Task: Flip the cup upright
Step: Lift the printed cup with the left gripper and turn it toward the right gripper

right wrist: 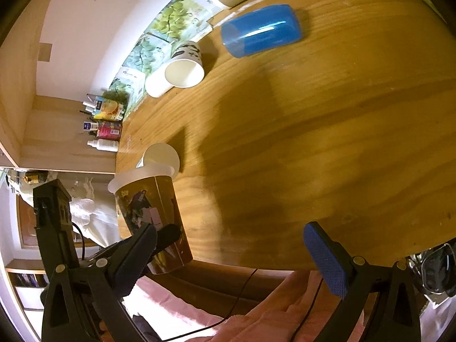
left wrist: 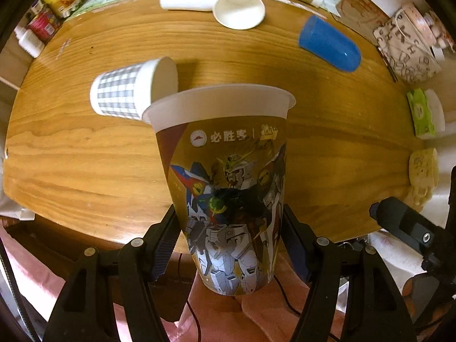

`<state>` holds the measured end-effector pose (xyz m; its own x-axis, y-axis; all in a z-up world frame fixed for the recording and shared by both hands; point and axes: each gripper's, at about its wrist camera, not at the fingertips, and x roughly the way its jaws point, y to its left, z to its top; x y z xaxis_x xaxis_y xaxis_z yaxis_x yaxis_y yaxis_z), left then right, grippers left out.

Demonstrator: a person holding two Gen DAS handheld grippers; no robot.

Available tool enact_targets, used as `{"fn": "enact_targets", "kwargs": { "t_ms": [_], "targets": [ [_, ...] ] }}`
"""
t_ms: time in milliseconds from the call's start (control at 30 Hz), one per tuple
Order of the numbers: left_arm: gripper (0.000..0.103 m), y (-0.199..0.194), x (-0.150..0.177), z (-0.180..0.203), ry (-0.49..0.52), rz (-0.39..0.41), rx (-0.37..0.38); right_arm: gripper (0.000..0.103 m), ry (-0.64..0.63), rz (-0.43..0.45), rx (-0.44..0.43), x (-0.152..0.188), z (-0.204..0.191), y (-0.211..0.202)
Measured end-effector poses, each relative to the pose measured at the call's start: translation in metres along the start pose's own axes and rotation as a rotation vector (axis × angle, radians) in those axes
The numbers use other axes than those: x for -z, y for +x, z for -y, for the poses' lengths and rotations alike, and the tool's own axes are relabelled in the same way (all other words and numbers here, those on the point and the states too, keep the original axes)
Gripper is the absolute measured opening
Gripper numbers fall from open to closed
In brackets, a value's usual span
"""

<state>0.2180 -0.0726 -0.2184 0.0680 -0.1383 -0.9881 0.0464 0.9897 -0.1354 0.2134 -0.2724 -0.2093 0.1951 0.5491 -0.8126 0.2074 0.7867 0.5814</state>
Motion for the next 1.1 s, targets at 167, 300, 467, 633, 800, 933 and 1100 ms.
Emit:
{"fn": "enact_targets", "kwargs": {
  "t_ms": [167,300,467,633,800,933,1100],
  "targets": [
    [0.071,0.012,0.000,0.008,0.028,0.003,-0.003,0.103,0.027,0.005,-0.003,0.000,0.012,0.004],
    [0.071,0.021,0.000,0.009,0.038,-0.012,0.000,0.103,0.042,0.004,-0.002,-0.004,0.019,0.008],
    [0.072,0.029,-0.001,0.008,0.042,-0.050,-0.001,0.103,0.056,0.007,-0.012,-0.011,0.023,0.011],
    [0.072,0.033,0.000,0.007,0.044,-0.060,0.001,0.103,0.055,0.000,-0.016,-0.017,0.023,0.015],
    [0.072,0.037,-0.002,0.008,0.034,-0.072,0.013,0.103,0.056,-0.009,-0.027,-0.019,0.022,0.017],
    [0.074,0.038,0.000,0.006,0.028,-0.082,0.033,0.103,0.048,-0.018,-0.035,-0.020,0.020,0.018],
    [0.082,0.037,0.001,0.004,0.027,-0.076,0.052,0.103,0.041,-0.036,-0.044,-0.021,0.016,0.022]
  ]
}}
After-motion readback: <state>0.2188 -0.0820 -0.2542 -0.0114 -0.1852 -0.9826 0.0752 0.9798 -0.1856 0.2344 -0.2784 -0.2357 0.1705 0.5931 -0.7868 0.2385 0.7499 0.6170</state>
